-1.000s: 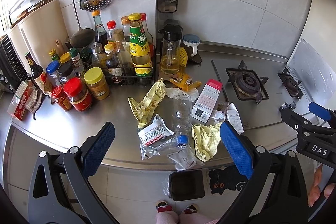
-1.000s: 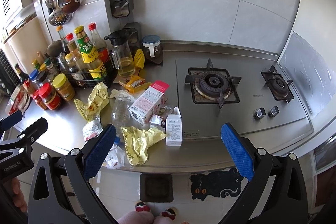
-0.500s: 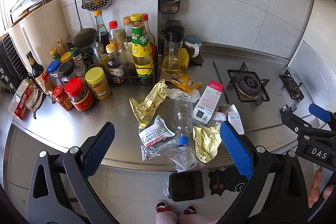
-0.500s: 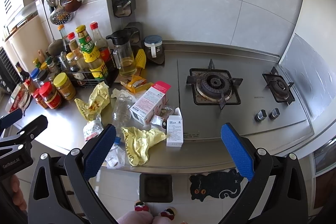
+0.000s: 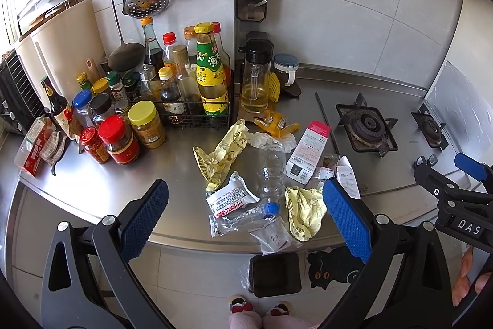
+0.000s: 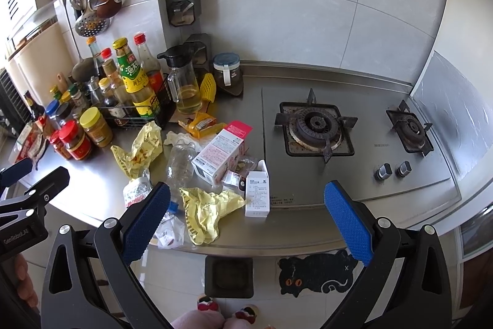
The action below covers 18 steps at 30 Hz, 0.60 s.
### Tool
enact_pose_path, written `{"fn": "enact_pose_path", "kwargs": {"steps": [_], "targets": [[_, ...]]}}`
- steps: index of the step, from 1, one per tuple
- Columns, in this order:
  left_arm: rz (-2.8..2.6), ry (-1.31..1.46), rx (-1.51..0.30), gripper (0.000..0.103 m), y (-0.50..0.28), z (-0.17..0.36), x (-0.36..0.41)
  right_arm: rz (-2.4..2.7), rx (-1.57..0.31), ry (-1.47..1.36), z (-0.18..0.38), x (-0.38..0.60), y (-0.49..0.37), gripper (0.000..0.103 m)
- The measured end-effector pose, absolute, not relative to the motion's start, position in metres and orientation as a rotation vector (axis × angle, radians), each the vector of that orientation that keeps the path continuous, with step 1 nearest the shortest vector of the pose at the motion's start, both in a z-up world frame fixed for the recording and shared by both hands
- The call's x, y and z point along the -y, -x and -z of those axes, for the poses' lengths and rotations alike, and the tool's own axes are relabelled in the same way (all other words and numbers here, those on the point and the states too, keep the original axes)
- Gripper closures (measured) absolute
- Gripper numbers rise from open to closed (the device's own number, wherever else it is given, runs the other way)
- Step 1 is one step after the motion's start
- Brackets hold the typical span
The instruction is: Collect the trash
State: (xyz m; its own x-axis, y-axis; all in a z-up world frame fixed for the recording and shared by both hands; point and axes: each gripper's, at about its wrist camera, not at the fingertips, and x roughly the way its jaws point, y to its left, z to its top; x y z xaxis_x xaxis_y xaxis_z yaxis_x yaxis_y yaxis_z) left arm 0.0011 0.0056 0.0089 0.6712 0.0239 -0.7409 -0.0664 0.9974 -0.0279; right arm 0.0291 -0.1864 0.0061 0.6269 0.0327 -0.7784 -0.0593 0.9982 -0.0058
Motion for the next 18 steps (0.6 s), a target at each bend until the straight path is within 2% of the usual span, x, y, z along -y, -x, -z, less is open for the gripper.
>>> {"fn": "enact_pose_path", "kwargs": {"steps": [18], "targets": [[-0.049, 0.06, -0.845, 0.008, -0.0028, -0.0049, -0.0069, -0.059, -0.902, 0.031, 0.0011, 0.1895, -0.0331, 0.003]]}}
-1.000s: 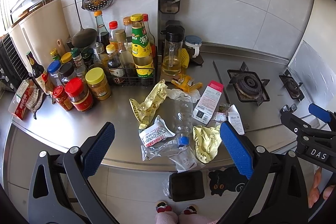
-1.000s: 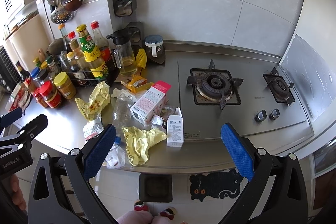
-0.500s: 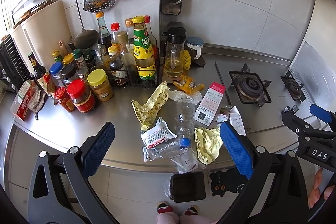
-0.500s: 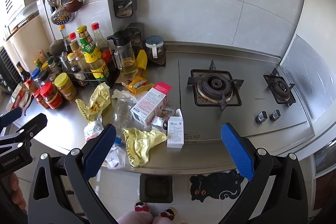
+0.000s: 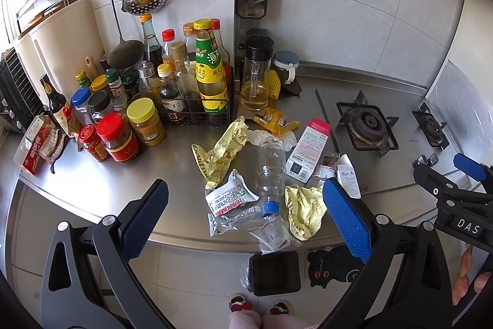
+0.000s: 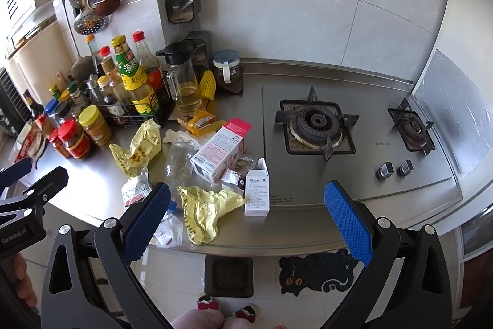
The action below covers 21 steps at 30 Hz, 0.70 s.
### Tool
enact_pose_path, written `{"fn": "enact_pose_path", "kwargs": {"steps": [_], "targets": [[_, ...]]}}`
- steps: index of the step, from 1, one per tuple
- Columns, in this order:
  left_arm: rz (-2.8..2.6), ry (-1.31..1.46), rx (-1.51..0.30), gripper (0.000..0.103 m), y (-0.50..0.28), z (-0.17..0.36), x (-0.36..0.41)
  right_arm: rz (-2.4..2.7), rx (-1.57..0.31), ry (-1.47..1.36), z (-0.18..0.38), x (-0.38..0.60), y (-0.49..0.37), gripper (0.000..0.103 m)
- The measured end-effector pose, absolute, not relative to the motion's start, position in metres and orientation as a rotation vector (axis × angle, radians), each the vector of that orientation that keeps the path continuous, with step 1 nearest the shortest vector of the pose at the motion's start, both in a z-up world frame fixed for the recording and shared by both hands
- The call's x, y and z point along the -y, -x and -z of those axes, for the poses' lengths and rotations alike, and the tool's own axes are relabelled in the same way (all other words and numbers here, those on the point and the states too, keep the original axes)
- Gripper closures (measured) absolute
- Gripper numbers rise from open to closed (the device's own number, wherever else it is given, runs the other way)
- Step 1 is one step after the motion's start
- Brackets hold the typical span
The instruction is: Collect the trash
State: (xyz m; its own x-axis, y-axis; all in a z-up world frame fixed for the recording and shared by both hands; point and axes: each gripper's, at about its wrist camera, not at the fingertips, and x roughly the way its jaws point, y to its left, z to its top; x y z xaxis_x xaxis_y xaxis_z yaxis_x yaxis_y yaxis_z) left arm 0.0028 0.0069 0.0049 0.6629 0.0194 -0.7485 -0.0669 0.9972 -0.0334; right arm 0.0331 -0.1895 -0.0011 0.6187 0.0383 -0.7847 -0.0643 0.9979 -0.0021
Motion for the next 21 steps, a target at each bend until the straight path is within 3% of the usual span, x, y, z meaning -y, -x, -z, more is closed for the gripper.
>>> {"fn": "enact_pose_path", "kwargs": {"steps": [18, 21], "targets": [[-0.049, 0.071, -0.927, 0.008, -0.03, 0.045, -0.031, -0.102, -0.992, -0.124, 0.06, 0.22, -0.068, 0.003], [-0.043, 0.061, -0.943, 0.009, -0.04, 0.062, -0.036, -0.102, -1.034, -0.134, 0.08, 0.225, -0.083, 0.013]]}}
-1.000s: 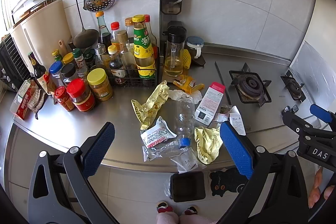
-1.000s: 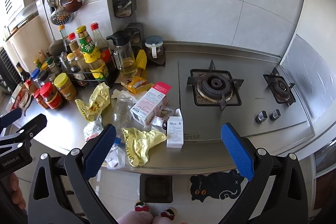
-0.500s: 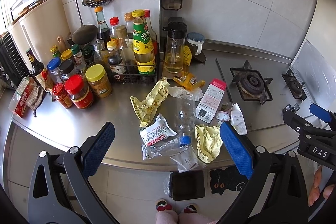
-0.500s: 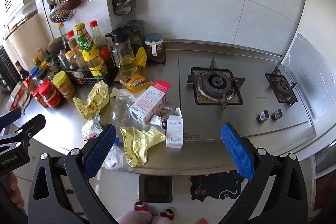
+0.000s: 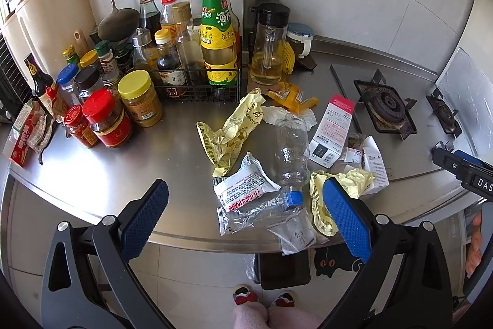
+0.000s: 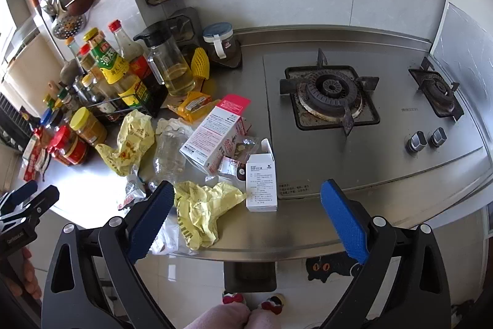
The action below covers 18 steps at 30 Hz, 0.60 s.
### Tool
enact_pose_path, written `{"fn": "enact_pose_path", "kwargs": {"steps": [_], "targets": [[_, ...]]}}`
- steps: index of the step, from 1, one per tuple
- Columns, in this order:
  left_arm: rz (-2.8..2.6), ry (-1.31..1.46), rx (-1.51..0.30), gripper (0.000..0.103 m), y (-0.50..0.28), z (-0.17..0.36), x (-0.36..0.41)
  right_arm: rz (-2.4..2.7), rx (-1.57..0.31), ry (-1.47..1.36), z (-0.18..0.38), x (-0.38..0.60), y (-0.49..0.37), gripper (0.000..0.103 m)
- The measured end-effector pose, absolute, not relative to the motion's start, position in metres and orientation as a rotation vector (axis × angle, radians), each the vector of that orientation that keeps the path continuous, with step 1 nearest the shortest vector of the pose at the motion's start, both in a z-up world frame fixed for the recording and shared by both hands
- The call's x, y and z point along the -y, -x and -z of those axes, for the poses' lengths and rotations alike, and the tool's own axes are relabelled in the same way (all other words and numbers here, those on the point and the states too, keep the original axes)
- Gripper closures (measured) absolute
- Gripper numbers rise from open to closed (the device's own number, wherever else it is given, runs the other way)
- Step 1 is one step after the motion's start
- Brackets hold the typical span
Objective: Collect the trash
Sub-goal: 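Grasp the white-red snack packet with left gripper while right gripper grasps the white medicine box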
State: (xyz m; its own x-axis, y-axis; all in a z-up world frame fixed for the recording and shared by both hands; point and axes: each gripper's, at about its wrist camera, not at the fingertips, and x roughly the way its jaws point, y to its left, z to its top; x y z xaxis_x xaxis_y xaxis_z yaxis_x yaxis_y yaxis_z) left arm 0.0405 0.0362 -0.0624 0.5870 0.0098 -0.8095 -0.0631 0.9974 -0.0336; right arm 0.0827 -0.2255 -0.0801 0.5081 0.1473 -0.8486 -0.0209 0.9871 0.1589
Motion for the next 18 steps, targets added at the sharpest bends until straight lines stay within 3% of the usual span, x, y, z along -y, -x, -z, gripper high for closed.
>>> {"fn": "enact_pose_path", "kwargs": {"steps": [6, 8, 18], "targets": [[0.008, 0.026, -0.996, 0.024, -0.069, 0.103, -0.042, -0.132, -1.148, -0.189, 0.124, 0.229, -0.111, 0.026], [0.026, 0.021, -1.007, 0.026, -0.076, 0.114, -0.044, -0.134, -1.186, -0.207, 0.138, 0.226, -0.121, 0.033], [0.097, -0.014, -1.066, 0.033, -0.102, 0.149, -0.055, -0.118, -1.33, -0.204, 0.183, 0.219, -0.155, 0.042]]}}
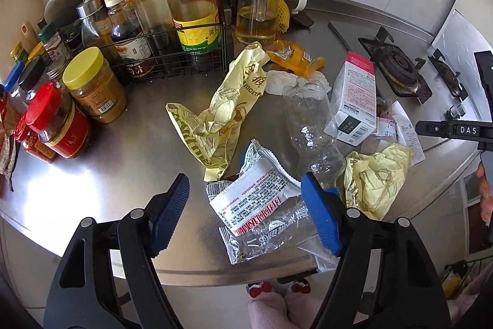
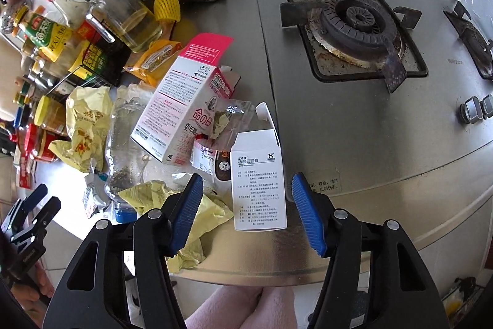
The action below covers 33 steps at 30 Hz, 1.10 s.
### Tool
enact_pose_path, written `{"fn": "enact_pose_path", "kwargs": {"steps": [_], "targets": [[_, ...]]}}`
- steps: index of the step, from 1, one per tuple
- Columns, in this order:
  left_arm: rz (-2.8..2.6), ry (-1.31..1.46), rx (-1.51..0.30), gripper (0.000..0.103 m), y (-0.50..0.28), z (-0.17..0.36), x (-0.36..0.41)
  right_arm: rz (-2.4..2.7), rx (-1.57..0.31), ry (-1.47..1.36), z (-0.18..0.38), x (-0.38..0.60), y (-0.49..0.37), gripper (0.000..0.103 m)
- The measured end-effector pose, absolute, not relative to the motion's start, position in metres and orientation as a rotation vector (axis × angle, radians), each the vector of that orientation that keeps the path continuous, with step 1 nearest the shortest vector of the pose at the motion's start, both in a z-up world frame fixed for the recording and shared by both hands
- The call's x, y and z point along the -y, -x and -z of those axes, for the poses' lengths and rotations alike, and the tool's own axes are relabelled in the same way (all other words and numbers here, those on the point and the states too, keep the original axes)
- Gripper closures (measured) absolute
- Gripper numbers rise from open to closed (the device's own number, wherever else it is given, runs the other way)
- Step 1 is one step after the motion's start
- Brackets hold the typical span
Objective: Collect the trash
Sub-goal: 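Grasp the white-red snack packet with left gripper while right gripper grasps the white medicine box, then carry packet and box down over the floor bin and open both grippers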
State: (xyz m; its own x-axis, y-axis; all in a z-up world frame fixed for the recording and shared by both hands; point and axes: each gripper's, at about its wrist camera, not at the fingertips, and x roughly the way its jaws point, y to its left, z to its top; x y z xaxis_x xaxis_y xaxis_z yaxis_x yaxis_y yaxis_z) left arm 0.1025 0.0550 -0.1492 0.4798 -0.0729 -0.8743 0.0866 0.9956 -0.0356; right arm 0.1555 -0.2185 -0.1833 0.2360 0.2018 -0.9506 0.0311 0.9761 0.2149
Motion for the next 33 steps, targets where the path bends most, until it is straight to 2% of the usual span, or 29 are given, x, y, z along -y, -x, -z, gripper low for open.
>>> {"fn": "enact_pose_path", "kwargs": {"steps": [20, 21, 22, 23, 24, 26, 28, 33], "targets": [[0.161, -0.075, -1.191, 0.033, -0.126, 0.201, -0.051, -0.112, -1.45, -0.199, 0.229, 0.213, -0.172, 0.041], [0.159, -0.075, -1.193, 0.035, -0.127, 0.202, -0.051, -0.111, -1.452, -0.2, 0.232, 0.213, -0.173, 0.041], [0.161, -0.071, -1.193, 0.043, -0.127, 0.203, -0.052, -0.111, -1.452, -0.204, 0.233, 0.213, -0.174, 0.042], [0.161, -0.065, -1.199, 0.046, -0.128, 0.205, -0.053, -0.113, -1.452, -0.211, 0.235, 0.213, -0.176, 0.046], [0.158, -0.06, -1.205, 0.053, -0.129, 0.206, -0.054, -0.106, -1.454, -0.21, 0.237, 0.214, -0.178, 0.055], [0.145, -0.051, -1.207, 0.063, -0.13, 0.206, -0.057, -0.107, -1.448, -0.224, 0.238, 0.216, -0.18, 0.055], [0.136, -0.033, -1.209, 0.079, -0.131, 0.207, -0.061, -0.11, -1.445, -0.227, 0.237, 0.217, -0.181, 0.057], [0.154, 0.008, -1.208, 0.089, -0.135, 0.206, -0.066, -0.115, -1.413, -0.257, 0.232, 0.223, -0.178, 0.058]]}}
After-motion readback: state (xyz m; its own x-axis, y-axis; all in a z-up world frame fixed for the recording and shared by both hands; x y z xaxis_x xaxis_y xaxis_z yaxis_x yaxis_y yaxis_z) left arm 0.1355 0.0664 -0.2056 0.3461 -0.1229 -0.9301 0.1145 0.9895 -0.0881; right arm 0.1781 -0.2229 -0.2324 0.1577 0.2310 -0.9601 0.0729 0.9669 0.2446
